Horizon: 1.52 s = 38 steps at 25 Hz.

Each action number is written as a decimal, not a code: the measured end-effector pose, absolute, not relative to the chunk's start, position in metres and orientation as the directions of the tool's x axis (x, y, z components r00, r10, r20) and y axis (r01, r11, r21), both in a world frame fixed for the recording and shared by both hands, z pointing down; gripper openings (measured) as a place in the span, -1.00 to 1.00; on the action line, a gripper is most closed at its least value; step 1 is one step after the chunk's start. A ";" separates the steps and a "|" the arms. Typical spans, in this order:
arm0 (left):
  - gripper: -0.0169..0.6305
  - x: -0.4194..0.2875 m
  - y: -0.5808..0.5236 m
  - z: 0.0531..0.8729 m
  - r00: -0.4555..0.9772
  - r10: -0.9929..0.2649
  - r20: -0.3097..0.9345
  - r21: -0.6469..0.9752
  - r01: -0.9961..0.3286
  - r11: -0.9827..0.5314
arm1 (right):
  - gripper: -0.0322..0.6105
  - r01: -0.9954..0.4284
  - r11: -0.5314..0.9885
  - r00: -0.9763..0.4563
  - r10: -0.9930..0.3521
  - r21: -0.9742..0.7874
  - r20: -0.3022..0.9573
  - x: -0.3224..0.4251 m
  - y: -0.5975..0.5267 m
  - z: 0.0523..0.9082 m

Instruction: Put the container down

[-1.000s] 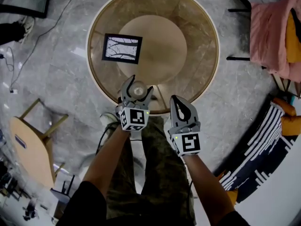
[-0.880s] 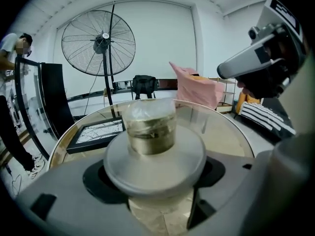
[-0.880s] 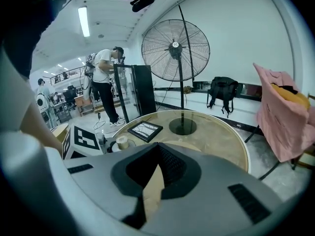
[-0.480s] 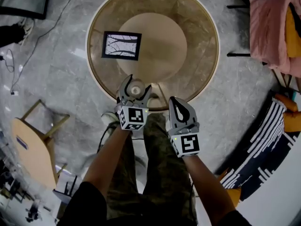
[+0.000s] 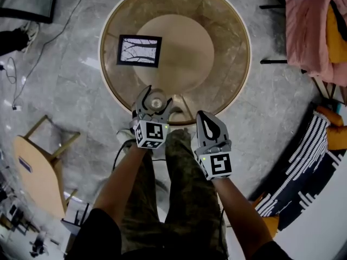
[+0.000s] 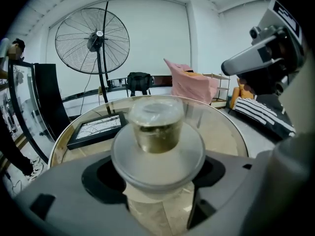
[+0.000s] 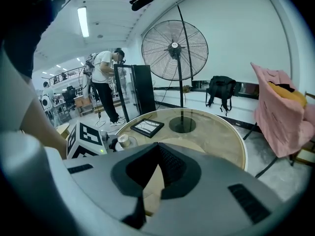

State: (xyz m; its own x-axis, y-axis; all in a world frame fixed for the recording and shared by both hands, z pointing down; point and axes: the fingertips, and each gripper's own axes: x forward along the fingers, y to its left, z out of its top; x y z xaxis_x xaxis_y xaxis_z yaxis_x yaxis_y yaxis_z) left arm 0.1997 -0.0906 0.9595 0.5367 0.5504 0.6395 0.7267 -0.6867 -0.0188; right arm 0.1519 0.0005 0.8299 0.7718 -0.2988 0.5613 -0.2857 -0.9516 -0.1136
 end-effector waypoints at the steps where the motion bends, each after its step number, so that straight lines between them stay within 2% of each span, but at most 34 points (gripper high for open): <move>1: 0.15 0.199 -0.093 0.959 0.536 0.550 0.641 -0.018 0.726 -0.687 | -0.83 -0.281 -0.953 0.773 -0.293 -0.112 0.562 0.150 0.001 0.829; 14: 0.20 0.175 -0.136 0.943 0.512 0.584 0.630 0.037 0.732 -0.681 | -0.83 -0.261 -0.962 0.786 -0.261 -0.081 0.560 0.144 -0.006 0.819; 19: 0.19 0.162 -0.172 0.910 0.531 0.583 0.615 0.108 0.675 -0.729 | -0.83 -0.227 -0.971 0.800 -0.229 -0.074 0.555 0.134 -0.022 0.803; 23: 0.19 0.160 -0.194 0.851 0.554 0.619 0.556 0.189 0.641 -0.743 | -0.83 -0.186 -0.980 0.826 -0.195 -0.070 0.530 0.130 -0.034 0.766; 24: 0.16 0.160 -0.197 0.829 0.555 0.637 0.535 0.203 0.647 -0.735 | -0.83 -0.169 -0.983 0.832 -0.182 -0.073 0.523 0.128 -0.037 0.754; 25: 0.04 0.158 -0.201 0.804 0.556 0.651 0.517 0.210 0.655 -0.726 | -0.83 -0.151 -0.986 0.837 -0.168 -0.075 0.520 0.125 -0.039 0.739; 26: -0.16 0.155 -0.204 0.778 0.559 0.658 0.506 0.209 0.660 -0.721 | -0.83 -0.132 -0.988 0.839 -0.152 -0.076 0.522 0.121 -0.041 0.723; 28: -0.69 0.145 -0.213 0.725 0.564 0.659 0.498 0.197 0.666 -0.719 | -0.83 -0.086 -0.993 0.832 -0.119 -0.087 0.541 0.108 -0.045 0.687; 30: -0.76 0.134 -0.226 0.670 0.556 0.679 0.479 0.221 0.672 -0.707 | -0.83 -0.044 -0.992 0.828 -0.101 -0.115 0.551 0.095 -0.057 0.645; 33: -0.82 0.114 -0.255 0.583 0.566 0.702 0.432 0.272 0.661 -0.700 | -0.83 -0.056 -0.988 0.850 -0.124 -0.146 0.513 0.078 -0.091 0.570; 38: -0.82 0.081 -0.263 0.440 0.601 0.723 0.342 0.157 0.722 -0.674 | -0.83 -0.004 -0.996 0.914 -0.040 -0.091 0.404 0.036 -0.102 0.430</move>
